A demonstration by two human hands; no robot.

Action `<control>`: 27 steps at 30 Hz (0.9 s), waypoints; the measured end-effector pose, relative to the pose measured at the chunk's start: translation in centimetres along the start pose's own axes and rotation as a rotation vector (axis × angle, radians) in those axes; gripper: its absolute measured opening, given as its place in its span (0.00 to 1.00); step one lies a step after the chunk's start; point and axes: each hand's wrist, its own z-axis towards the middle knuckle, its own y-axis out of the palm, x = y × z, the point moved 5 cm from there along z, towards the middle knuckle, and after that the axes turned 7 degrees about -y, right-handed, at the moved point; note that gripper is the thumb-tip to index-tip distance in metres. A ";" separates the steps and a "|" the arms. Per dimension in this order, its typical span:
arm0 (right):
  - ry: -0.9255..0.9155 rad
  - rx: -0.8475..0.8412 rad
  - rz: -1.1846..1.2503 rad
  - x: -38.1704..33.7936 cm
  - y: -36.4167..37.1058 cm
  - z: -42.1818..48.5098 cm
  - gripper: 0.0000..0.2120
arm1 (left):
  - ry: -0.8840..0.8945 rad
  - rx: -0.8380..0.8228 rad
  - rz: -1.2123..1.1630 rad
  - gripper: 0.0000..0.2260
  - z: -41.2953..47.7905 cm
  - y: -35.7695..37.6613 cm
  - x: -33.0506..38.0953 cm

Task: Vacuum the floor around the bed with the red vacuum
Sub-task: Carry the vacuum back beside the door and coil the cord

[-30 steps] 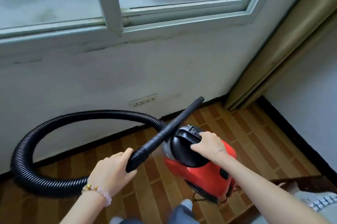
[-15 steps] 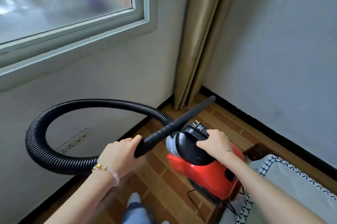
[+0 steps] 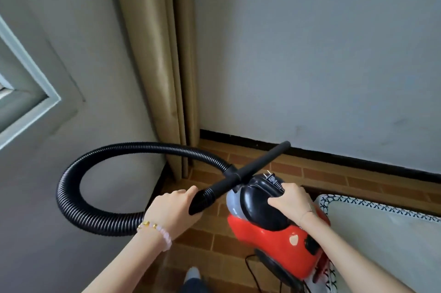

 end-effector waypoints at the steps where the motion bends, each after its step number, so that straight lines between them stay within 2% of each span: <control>1: 0.019 0.022 0.017 -0.1 -0.5 0.8 0.07 | 0.040 0.004 0.011 0.15 1.7 -0.5 0.1; 11: 0.285 0.177 0.224 2.6 -5.0 8.9 0.07 | 0.343 -0.039 0.090 0.16 18.7 -3.0 5.7; 20: 0.424 0.211 0.453 7.4 -8.8 21.6 0.06 | 0.455 -0.141 0.114 0.16 35.4 -2.1 14.2; 27: 0.464 0.198 0.443 10.6 -12.6 30.4 0.08 | 0.514 -0.160 0.174 0.15 45.7 -3.3 20.0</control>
